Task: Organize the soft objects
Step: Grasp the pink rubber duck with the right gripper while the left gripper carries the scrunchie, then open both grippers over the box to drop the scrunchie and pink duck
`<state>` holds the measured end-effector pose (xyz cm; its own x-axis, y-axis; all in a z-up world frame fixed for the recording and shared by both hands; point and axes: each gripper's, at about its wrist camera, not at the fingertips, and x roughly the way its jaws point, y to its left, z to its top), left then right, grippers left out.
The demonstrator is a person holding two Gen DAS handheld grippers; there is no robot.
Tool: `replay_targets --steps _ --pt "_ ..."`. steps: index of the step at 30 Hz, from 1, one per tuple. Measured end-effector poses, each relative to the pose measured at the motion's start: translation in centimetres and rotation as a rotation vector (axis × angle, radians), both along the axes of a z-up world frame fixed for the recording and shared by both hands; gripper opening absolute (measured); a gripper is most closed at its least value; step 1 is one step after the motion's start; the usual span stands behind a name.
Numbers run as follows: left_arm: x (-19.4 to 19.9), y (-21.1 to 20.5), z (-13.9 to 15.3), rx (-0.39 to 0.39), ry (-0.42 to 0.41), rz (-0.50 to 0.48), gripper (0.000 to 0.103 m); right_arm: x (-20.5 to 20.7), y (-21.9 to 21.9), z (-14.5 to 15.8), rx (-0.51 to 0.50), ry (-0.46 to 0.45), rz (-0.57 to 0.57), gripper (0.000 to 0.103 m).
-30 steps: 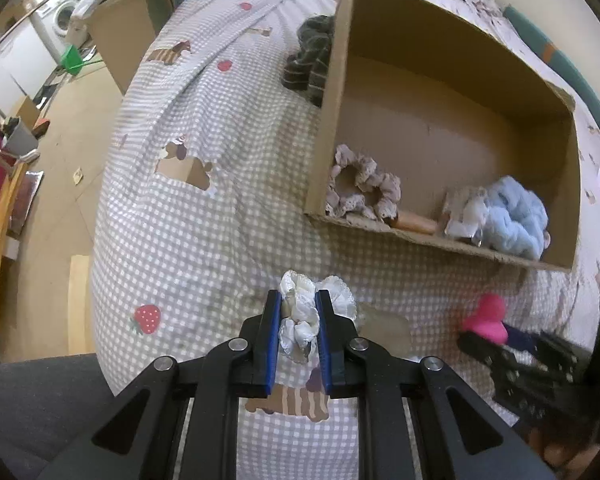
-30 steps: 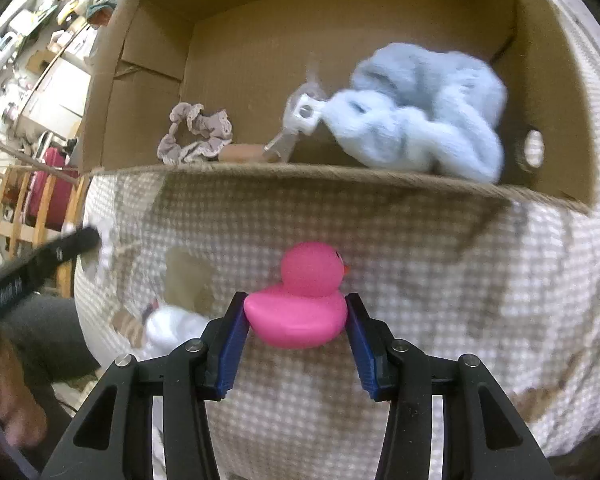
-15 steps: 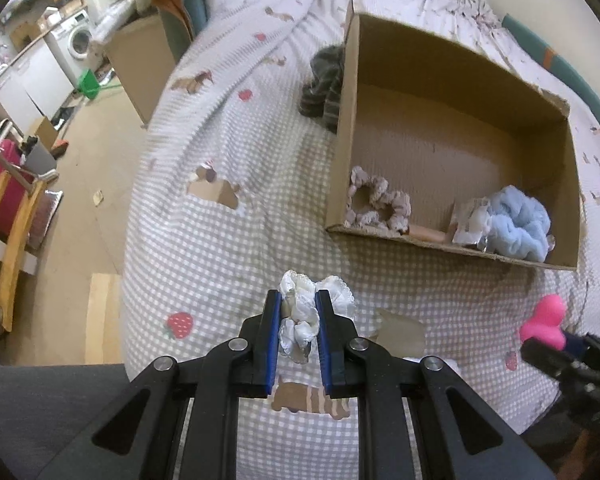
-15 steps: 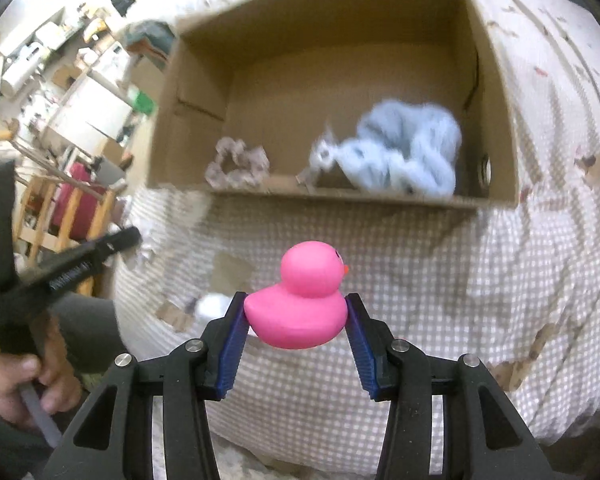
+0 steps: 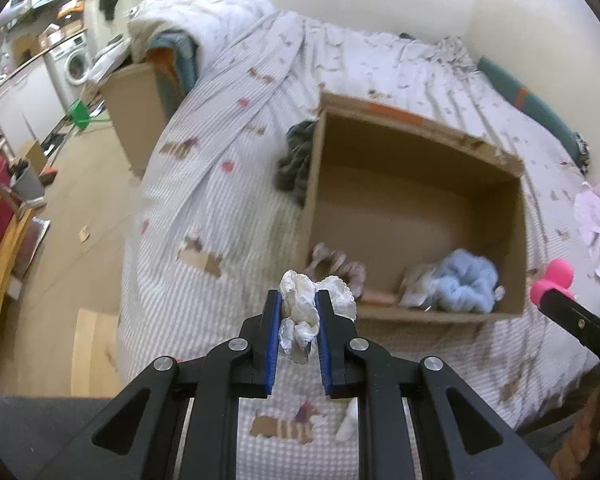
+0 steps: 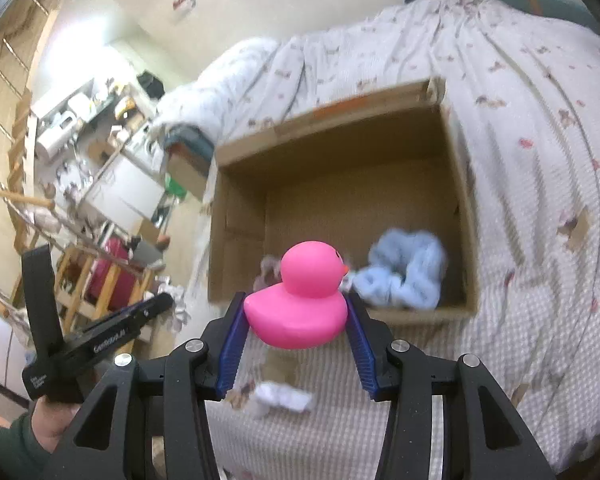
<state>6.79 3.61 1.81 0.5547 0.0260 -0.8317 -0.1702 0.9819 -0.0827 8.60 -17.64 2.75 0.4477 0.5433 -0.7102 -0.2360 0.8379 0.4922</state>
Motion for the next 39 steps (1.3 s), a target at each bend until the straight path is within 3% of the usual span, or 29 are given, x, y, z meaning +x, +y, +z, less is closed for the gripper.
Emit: replay_targets --steps 8,17,20,24,31,36,39 --pt "3.7 -2.3 1.4 0.034 -0.048 -0.103 0.015 3.0 -1.0 1.2 0.037 -0.039 -0.035 0.050" --pt "6.5 -4.6 -1.1 0.015 -0.054 -0.217 0.016 4.9 1.4 -1.8 -0.002 0.040 -0.031 0.050" --pt "6.8 -4.8 -3.1 0.031 -0.024 -0.198 0.016 5.1 2.1 -3.1 -0.028 0.076 -0.017 0.050" --pt "7.4 -4.7 -4.6 -0.039 0.019 -0.185 0.016 5.2 2.9 -4.8 -0.040 0.140 0.000 0.050" --pt "7.5 -4.8 -5.8 -0.008 0.071 -0.177 0.016 5.9 3.8 -7.1 -0.065 0.222 -0.015 0.050" --pt "7.3 -4.2 -6.4 -0.013 0.103 -0.155 0.016 6.3 3.8 -7.4 -0.071 0.219 -0.039 0.051" --pt "7.4 -3.9 -6.4 -0.048 0.101 -0.145 0.016 6.5 3.3 -7.0 -0.004 0.189 -0.065 0.051"
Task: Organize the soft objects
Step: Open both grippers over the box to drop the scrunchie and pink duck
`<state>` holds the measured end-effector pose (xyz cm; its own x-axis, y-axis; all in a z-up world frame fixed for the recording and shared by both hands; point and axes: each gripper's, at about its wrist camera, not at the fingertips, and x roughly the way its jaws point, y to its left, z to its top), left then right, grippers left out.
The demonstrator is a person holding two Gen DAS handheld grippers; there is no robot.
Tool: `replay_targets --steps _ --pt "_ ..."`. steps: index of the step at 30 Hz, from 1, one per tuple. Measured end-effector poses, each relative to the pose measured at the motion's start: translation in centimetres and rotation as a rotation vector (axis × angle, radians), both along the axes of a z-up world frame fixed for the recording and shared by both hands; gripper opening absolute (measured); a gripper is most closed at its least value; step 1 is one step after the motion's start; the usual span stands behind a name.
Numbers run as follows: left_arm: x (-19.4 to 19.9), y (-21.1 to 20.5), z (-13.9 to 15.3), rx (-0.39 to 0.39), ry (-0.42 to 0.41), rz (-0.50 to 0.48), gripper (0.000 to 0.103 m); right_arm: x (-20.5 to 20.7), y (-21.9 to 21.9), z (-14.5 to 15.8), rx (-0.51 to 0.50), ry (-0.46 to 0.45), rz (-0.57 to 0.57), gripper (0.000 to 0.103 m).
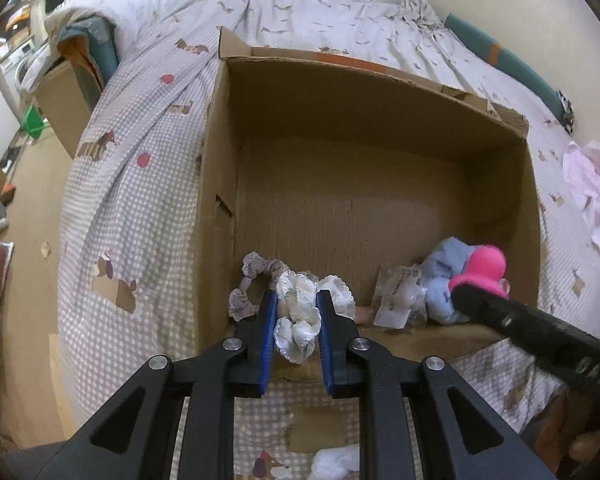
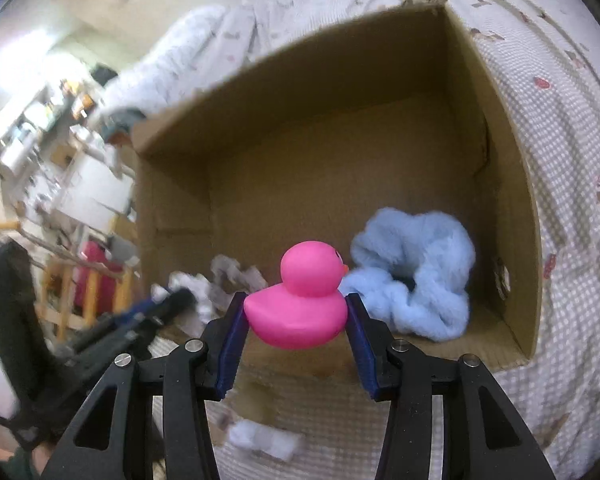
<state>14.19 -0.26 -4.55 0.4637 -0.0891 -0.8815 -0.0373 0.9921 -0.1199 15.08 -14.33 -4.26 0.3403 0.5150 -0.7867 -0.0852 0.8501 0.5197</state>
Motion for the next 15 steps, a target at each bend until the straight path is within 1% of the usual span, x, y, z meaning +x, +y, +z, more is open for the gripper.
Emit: replay_targets --steps 1,3,4,5,7,8,9,10,11,12,15 --pt "0.0 0.1 0.0 -0.011 -0.003 0.000 0.016 -0.1 -0.3 0.4 0.025 -0.029 -0.020 0.051" --pt "0.0 -0.1 0.2 -0.017 -0.010 -0.004 0.017 -0.1 -0.6 1.0 0.027 -0.073 -0.043 0.054" --pt "-0.1 -0.2 0.2 -0.019 -0.012 -0.008 0.018 -0.1 -0.8 1.2 0.028 -0.082 -0.055 0.062" --pt "-0.1 -0.3 0.3 -0.020 -0.012 -0.011 0.022 0.0 -1.0 1.2 0.035 -0.077 -0.069 0.068" --pt "-0.2 -0.5 0.2 -0.025 -0.003 -0.018 0.027 0.1 -1.4 1.0 0.050 -0.064 -0.095 0.069" --pt "-0.1 -0.6 0.2 -0.025 0.002 -0.021 0.032 0.2 -1.7 0.8 0.054 -0.051 -0.101 0.071" --pt "-0.1 -0.7 0.1 -0.020 0.011 -0.024 0.042 0.4 -1.8 0.7 0.052 -0.036 -0.105 0.073" --pt "0.0 -0.8 0.1 -0.012 0.016 -0.025 0.048 0.5 -1.9 0.4 0.049 -0.020 -0.114 0.074" --pt "-0.1 -0.9 0.2 -0.004 0.012 -0.028 0.056 0.6 -1.9 0.2 0.052 -0.011 -0.121 0.074" --pt "-0.1 -1.0 0.3 0.003 0.005 -0.029 0.059 0.5 -2.0 0.0 0.057 -0.002 -0.127 0.074" --pt "-0.1 -1.2 0.4 0.020 0.001 -0.034 0.061 0.5 -2.0 -0.3 0.048 0.014 -0.131 0.074"
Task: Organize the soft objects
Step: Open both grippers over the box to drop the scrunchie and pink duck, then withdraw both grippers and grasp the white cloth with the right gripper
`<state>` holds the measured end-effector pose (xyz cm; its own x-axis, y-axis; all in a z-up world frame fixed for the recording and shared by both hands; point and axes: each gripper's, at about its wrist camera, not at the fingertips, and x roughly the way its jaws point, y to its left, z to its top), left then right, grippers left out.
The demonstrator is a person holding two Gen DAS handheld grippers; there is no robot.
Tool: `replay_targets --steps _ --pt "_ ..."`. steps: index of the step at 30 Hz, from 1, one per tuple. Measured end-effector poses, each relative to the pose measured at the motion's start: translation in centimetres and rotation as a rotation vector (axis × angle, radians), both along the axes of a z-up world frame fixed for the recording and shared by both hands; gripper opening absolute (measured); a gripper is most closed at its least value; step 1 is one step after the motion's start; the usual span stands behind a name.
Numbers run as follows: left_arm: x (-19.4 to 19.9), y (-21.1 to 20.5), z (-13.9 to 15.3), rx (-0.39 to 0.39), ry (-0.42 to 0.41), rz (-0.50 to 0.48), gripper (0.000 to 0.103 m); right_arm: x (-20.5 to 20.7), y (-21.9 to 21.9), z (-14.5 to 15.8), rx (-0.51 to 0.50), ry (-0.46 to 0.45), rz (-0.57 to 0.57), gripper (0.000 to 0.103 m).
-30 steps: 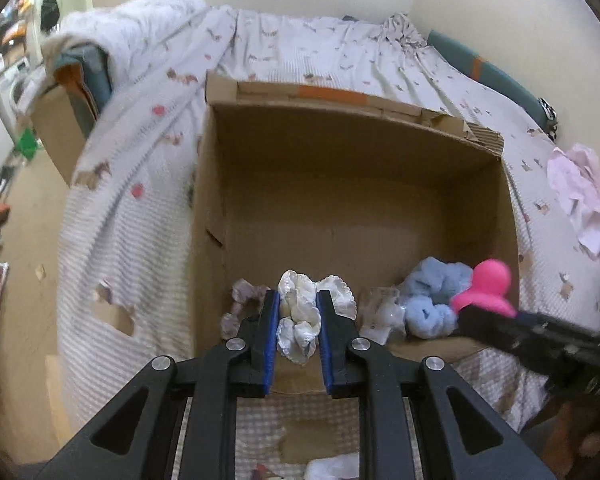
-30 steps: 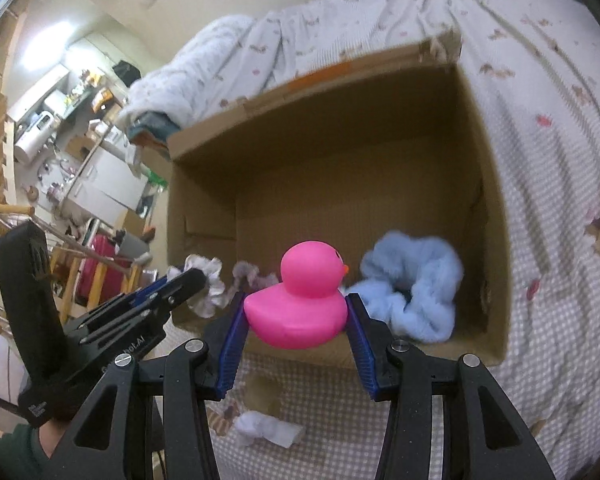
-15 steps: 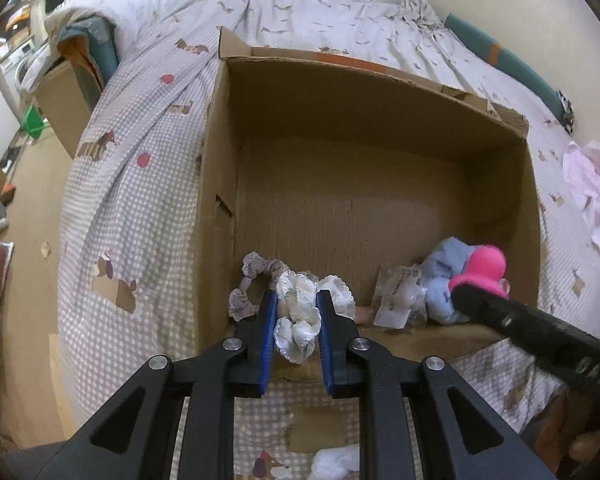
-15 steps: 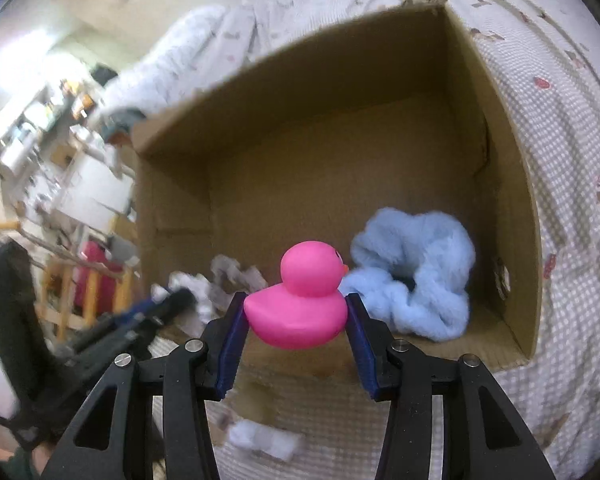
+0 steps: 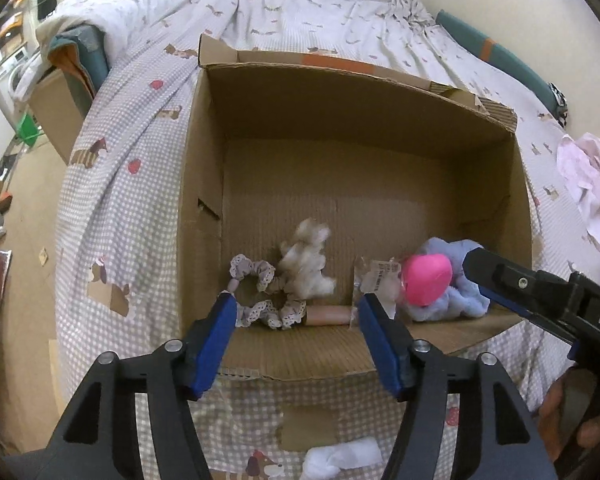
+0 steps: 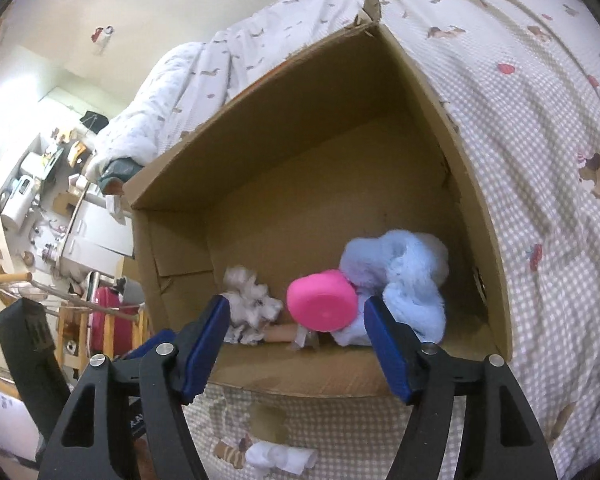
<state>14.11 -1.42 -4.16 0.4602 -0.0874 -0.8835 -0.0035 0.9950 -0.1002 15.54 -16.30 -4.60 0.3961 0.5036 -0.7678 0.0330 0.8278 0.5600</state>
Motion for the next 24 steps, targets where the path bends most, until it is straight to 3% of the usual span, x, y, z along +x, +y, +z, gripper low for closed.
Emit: replay_targets --steps 24 --pt "-0.6 1.6 0.6 -0.023 0.002 0.056 0.061 -0.7 0.7 0.4 -0.064 -0.012 0.041 0.074"
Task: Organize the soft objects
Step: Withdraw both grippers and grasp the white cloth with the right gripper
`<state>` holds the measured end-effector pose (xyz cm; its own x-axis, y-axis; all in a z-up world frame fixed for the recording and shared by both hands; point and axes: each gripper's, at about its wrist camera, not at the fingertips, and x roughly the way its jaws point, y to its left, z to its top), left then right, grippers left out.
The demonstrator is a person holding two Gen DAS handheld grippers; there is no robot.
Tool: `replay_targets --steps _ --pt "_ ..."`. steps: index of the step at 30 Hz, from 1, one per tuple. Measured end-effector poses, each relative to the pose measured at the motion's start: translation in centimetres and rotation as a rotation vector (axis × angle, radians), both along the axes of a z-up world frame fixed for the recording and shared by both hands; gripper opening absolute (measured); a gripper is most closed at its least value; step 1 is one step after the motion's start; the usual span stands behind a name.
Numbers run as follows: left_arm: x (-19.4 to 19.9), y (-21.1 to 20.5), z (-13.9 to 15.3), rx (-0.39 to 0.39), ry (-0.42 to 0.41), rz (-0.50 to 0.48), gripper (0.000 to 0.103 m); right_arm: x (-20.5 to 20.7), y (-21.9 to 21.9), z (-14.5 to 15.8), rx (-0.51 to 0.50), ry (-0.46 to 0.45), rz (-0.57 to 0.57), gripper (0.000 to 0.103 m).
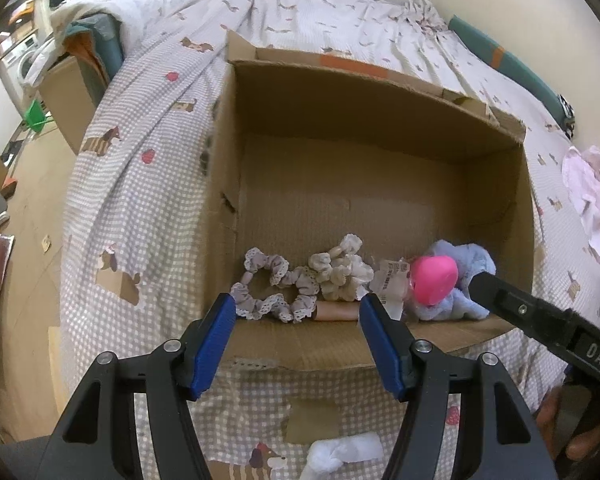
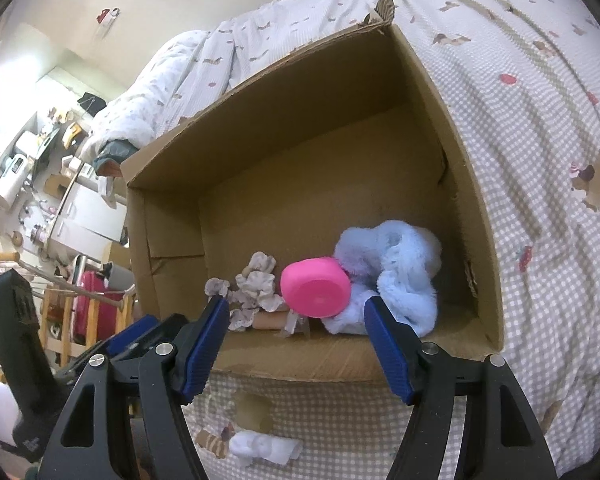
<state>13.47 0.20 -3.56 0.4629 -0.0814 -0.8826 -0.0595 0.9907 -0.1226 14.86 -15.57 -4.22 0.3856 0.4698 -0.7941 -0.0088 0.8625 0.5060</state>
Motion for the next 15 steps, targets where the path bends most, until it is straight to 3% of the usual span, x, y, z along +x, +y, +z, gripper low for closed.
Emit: replay_targets --steps 6,15 --pt "-1.8 1.9 1.7 -0.009 -0.027 0.050 0.061 -1.4 0.3 0.1 -0.003 0.016 0.036 0.074" --pt "-5.2 4.5 1.6 -0.037 0.027 0.127 0.061 -4.6 2.5 1.6 -0.049 -0.026 0.129 0.074"
